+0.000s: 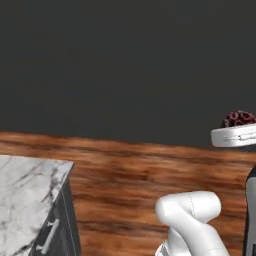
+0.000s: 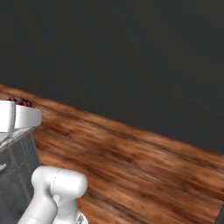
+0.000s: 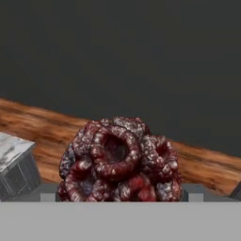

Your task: Take the cake and donut from the fridge and place them on the empty tray on the dining counter.

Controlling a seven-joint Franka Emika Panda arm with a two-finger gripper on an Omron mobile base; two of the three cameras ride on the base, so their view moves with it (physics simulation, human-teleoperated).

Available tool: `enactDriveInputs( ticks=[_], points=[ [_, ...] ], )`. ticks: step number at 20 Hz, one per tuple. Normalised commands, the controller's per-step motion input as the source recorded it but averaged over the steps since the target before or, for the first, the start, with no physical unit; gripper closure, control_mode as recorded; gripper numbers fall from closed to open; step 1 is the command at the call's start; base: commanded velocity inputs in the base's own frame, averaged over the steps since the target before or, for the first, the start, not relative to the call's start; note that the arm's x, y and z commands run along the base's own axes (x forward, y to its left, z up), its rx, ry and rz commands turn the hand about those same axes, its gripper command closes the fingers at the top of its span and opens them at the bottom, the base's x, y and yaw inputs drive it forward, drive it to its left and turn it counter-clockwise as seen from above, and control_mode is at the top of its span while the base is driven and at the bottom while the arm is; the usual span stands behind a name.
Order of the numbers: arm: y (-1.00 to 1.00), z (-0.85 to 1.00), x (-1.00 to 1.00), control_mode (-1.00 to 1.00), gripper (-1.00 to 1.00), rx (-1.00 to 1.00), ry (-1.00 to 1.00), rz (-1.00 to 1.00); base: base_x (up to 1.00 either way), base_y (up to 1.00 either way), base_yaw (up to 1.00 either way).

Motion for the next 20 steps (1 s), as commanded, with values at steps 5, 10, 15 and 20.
enactDriveInputs(
  ticks=[5, 10, 15, 20],
  points=[
    [0.00, 0.00, 0.00, 1.00, 1.00, 0.00, 0.00, 0.00, 1.00, 0.00, 0.79],
    [0.00, 0.00, 0.00, 1.00, 1.00, 0.00, 0.00, 0.00, 1.00, 0.00, 0.80],
    [0.00, 0.00, 0.00, 1.00, 1.00, 0.00, 0.00, 0.00, 1.00, 0.00, 0.78],
    [0.00, 0.00, 0.00, 1.00, 1.00, 0.00, 0.00, 0.00, 0.96, -0.07, 0.68]
  ],
)
